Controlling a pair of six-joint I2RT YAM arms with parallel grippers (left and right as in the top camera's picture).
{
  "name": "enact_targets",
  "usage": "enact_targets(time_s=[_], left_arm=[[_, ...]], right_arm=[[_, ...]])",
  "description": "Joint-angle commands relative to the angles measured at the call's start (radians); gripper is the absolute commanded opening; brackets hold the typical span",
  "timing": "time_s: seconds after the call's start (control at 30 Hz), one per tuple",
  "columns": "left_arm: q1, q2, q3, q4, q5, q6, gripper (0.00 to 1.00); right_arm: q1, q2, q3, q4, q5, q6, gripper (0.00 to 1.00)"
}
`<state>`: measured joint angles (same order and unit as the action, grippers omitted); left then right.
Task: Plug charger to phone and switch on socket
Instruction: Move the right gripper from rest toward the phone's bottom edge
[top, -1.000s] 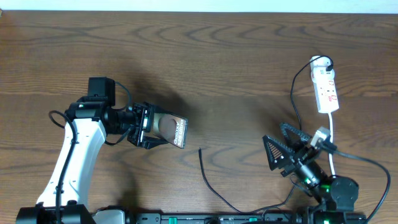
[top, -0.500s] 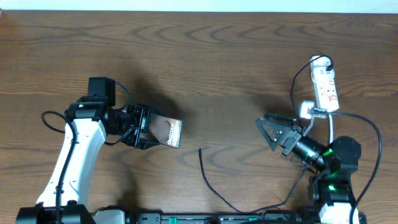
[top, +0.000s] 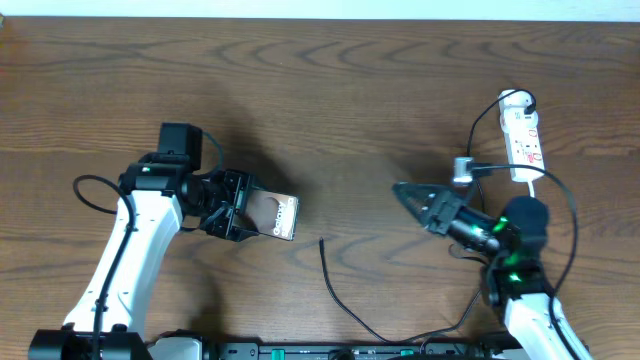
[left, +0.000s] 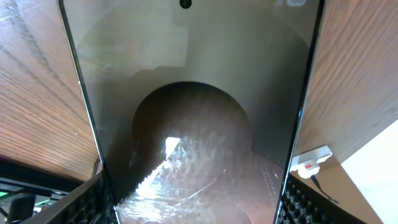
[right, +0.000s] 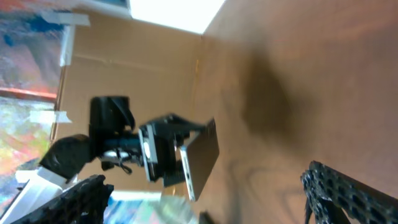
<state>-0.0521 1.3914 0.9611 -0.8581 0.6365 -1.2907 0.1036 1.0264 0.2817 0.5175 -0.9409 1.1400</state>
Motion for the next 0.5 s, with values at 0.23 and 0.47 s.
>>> enact_targets(time_s=[0.23,0.47], left_arm=[[-0.066,-0.017,0.004,0.021,-0.045,-0.076,0.07],[-0.115,-0.017,0.004,0.022,-0.091,-0.085,0.08]], right_arm=[[0.257,0.201,0.020,0.186,0.110,0.070,0.96],[0.388,0.260,0.020,0.181,0.240,0.079,0.90]])
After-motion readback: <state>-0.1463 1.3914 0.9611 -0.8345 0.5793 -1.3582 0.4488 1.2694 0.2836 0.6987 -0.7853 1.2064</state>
